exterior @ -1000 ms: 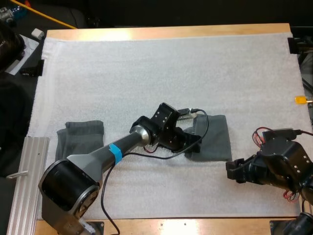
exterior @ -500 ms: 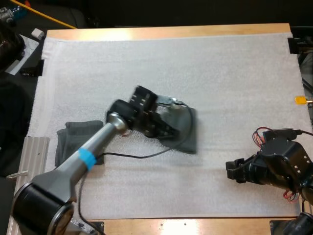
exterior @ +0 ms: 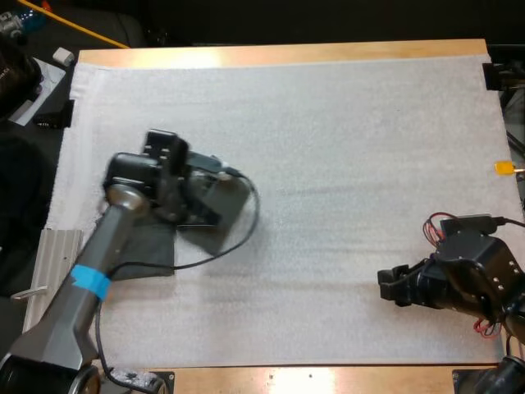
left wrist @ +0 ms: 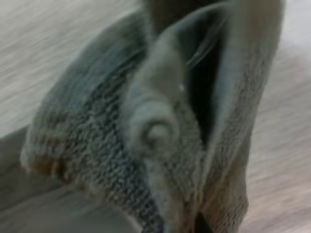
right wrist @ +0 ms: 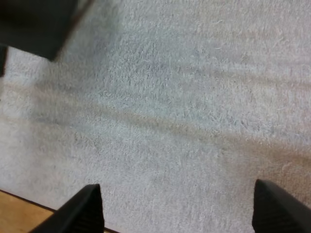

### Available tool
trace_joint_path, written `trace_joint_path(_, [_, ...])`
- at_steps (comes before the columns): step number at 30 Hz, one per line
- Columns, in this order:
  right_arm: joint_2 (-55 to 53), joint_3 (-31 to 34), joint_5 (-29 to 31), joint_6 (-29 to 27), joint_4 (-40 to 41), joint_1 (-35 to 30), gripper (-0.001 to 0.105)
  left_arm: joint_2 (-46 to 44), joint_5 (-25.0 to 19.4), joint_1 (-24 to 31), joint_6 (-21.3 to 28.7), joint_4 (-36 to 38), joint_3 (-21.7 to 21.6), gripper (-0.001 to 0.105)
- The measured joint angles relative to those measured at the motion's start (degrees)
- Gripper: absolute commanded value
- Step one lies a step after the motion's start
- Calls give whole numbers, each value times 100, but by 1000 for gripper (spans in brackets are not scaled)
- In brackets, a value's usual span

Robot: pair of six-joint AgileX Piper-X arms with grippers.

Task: Pick towel from pile, fold and stack

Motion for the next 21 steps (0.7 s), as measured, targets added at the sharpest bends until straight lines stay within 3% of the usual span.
trace_joint_path(5, [0,0,0,0,0,0,63,-138,-605,663,328,412,-12,0])
trace_joint_path(14, [0,0,-36,0,-33,0,63,-137,-671,1812,443,557,-6,0])
trace_joint_path(21, [0,0,-45,0,-33,0,63,-137,-676,1999,468,565,89,0])
